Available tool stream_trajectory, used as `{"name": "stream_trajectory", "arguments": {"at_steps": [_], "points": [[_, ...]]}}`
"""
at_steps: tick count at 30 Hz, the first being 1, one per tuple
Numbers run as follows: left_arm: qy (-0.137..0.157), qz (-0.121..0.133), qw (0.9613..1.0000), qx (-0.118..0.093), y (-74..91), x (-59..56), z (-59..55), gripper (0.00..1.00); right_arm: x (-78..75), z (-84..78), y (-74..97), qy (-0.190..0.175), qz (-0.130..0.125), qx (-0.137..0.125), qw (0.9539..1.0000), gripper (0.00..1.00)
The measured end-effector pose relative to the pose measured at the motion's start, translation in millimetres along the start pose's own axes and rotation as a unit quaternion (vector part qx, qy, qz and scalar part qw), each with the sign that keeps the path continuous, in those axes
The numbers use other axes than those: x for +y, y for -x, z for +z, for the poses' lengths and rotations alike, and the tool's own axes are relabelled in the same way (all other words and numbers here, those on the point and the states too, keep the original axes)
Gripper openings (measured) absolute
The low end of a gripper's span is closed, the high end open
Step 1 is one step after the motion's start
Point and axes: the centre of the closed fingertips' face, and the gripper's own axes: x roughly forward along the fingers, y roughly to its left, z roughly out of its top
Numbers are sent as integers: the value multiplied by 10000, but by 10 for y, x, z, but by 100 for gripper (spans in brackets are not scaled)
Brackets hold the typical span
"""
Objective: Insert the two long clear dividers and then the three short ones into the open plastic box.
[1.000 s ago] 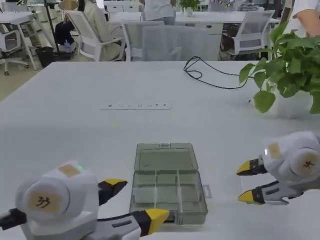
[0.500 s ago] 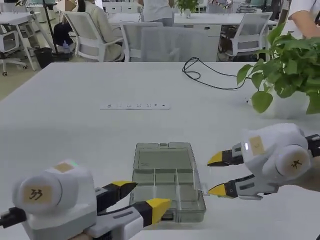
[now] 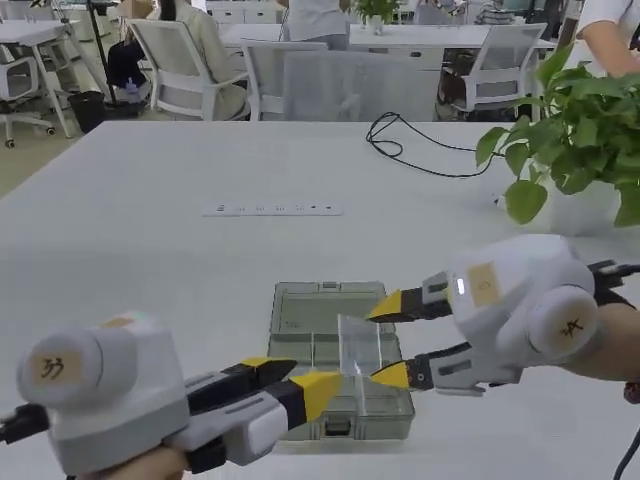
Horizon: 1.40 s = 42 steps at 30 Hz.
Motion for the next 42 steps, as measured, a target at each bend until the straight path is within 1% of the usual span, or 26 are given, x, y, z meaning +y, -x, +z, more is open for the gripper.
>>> {"name": "stream_trajectory", "arguments": {"at_steps": [6,9,16,20,25,29,32,34,35,39,40,41,42], "points": [[49,-77,9999,42,-8,-27,-13,21,21,152,-32,139,-7,-116,9998,32],[91,-84,9999,69,-6,-18,-19,20,18,224,-44,175,-35,-181,9997,32],[233,-150,9996,47,4,-16,-9,11,37,304,-82,272,-55,-236,9993,32],[376,-178,9991,-24,6,-5,17,7,50,340,-105,286,-55,-270,9992,32],[512,-149,9986,-33,3,22,18,0,52,367,-131,290,-84,-276,9992,32],[761,-110,9970,-89,6,37,28,0,35,371,-142,284,-130,-254,9992,32],[844,-93,9964,-80,6,47,30,0,30,372,-141,282,-157,-245,9992,32],[1062,-55,9943,-37,-1,61,26,0,27,369,-145,297,-183,-221,9991,32],[1078,-61,9941,-37,-9,74,31,0,23,363,-147,292,-200,-207,9992,32],[1194,-43,9928,-25,-13,57,35,0,12,352,-142,210,-237,-190,9993,33],[1182,-35,9930,30,-18,52,30,0,24,339,-141,46,-209,-168,9996,33],[1190,-10,9929,39,-18,51,34,0,18,339,-141,-1,-232,-178,9996,33],[1126,22,9936,60,-21,41,40,0,12,338,-139,-7,-258,-179,9995,33]]}}
